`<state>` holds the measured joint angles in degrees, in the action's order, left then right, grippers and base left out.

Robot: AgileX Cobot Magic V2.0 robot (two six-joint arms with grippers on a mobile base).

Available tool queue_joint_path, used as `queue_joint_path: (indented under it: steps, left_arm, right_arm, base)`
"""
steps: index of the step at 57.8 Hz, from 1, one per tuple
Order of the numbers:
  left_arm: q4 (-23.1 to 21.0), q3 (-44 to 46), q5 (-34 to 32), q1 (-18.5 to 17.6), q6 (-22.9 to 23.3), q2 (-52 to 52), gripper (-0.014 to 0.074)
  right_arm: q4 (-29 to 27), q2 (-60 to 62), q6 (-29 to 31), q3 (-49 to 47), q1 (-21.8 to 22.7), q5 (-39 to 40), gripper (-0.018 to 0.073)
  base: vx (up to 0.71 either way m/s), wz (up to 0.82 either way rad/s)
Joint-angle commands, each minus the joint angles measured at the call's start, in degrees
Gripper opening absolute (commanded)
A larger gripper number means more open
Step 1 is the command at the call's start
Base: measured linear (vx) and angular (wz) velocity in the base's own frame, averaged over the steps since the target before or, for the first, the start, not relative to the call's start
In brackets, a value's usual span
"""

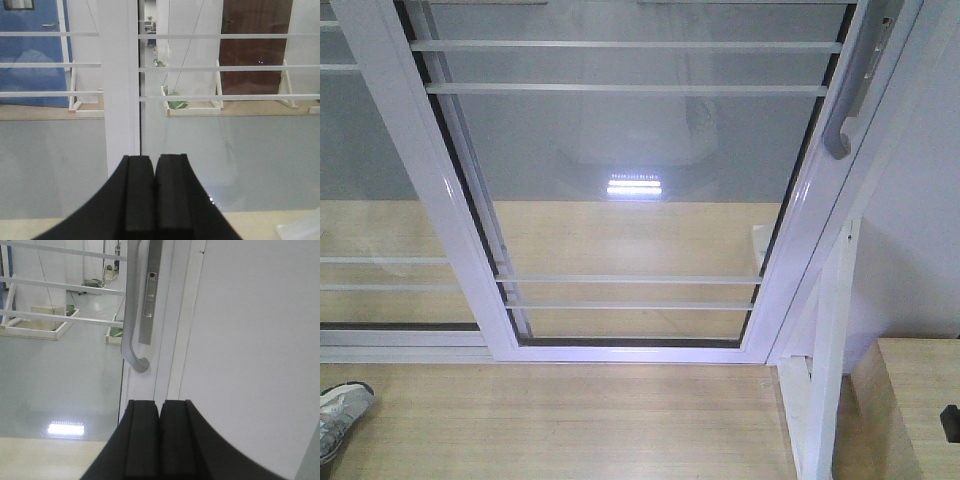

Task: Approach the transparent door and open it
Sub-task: 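Move the open right gripper toward the silver door handle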

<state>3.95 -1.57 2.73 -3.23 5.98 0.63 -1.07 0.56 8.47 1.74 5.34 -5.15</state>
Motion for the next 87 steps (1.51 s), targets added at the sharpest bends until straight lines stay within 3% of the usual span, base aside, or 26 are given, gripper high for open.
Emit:
queue_joint_path:
  steps: [1, 87]
  left_arm:
    - [-0.5, -1.7, -4.7, -0.2, 0.4, 0.7, -0.0006]
    - [-0.5, -1.7, -3.5, -0.2, 0.4, 0.2, -0.0006]
  right_arm:
    - [0.1, 0.8, 0.4, 0.7, 0.4, 4.3, -0.0008]
    - [0.1, 0.4, 0.4, 0.7, 0.3, 4.6, -0.0008]
  base:
    - [0.11, -0.02]
    - [0.02, 0.0]
